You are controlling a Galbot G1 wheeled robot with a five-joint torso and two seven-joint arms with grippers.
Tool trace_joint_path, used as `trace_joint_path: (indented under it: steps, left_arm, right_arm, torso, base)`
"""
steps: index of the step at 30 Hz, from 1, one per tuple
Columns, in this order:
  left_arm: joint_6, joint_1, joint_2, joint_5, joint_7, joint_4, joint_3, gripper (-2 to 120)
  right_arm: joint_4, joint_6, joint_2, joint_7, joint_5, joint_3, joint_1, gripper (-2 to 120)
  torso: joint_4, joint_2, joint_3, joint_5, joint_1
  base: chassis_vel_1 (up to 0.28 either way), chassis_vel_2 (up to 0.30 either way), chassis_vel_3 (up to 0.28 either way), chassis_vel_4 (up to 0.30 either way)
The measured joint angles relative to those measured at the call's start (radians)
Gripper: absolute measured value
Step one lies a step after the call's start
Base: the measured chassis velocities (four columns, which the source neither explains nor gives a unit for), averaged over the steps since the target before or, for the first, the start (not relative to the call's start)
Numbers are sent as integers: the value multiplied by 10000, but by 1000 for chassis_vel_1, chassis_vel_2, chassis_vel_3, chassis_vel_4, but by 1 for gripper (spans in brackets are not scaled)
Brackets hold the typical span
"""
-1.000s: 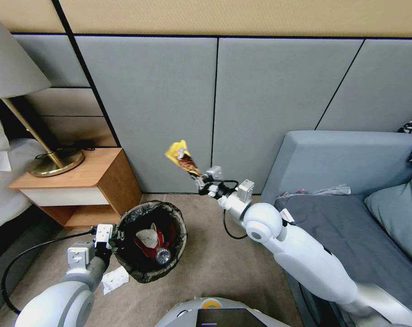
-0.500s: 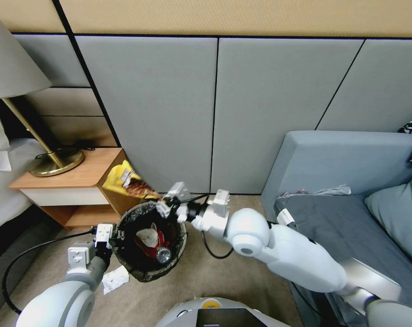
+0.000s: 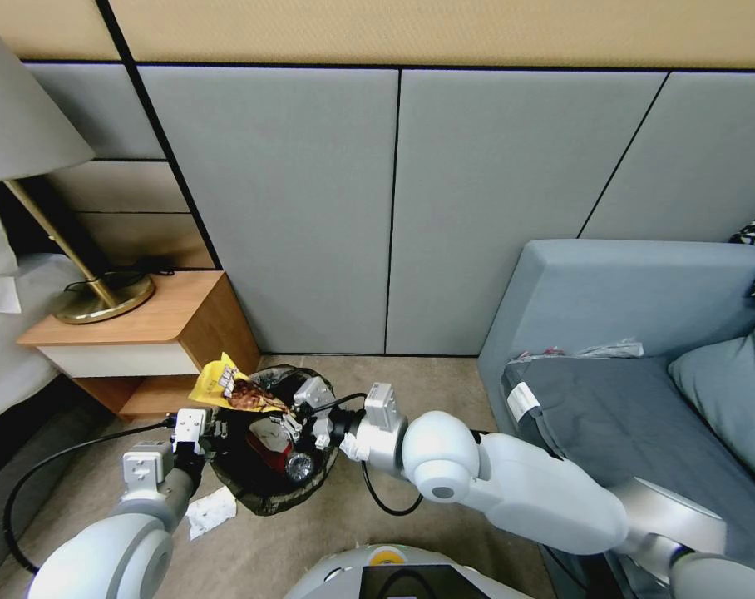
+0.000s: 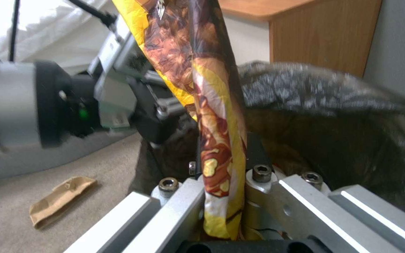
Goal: Pick up the trash bin, then pick up the garbage from the floor and place it into the trash bin.
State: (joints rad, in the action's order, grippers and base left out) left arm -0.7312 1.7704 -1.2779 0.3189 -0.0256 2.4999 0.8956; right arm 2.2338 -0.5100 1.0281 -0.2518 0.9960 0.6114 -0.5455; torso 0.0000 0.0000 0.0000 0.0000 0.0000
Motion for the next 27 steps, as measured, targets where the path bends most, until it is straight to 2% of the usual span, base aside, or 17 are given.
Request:
trace_joint_path:
  steps: [9,12,15,19,22,23,26,27]
  left_arm:
    - [0,-35,28,23,4,0,11,1]
    - [0,-41,30,25,7,0,11,1]
    - [0,-48,33,29,9,0,12,1]
    - [0,-48,38,34,11,0,18,1]
    - [0,-48,66,54,13,0,41,1]
    - [0,-48,66,54,13,0,41,1]
    - [-1,-45,75,65,14,0,76,1]
    - [-1,-45,75,65,14,0,76,1]
  right_arm:
    - [-106,-80,-50,48,-270,191,-179,0]
    - [-140,-119,-7,39,-330,219,-200,7]
    - [-244,-126,100,17,-423,242,-230,23]
    - [-285,-127,150,6,-451,249,-234,30]
    - [-330,-126,307,-8,-485,253,-235,46]
    - [-330,-126,307,-8,-485,253,-235,46]
    - [-349,-121,367,-6,-518,252,-234,61]
    - [-349,-121,367,-6,-518,252,-234,61]
  torso:
    - [0,0,0,0,0]
    - [0,0,0,0,0]
    - [0,0,0,0,0]
    - [0,0,0,0,0]
    - [0,0,0,0,0]
    - [0,0,0,0,0]
    - [0,0,0,-1,0]
    - [0,0,0,-1,0]
  base:
    - [0,0,0,0]
    - [0,0,0,0]
    - [0,0,0,0]
    - [0,0,0,0]
    - [0,0,0,0]
    - [0,0,0,0]
    - [0,0,0,0]
    - [0,0,0,0]
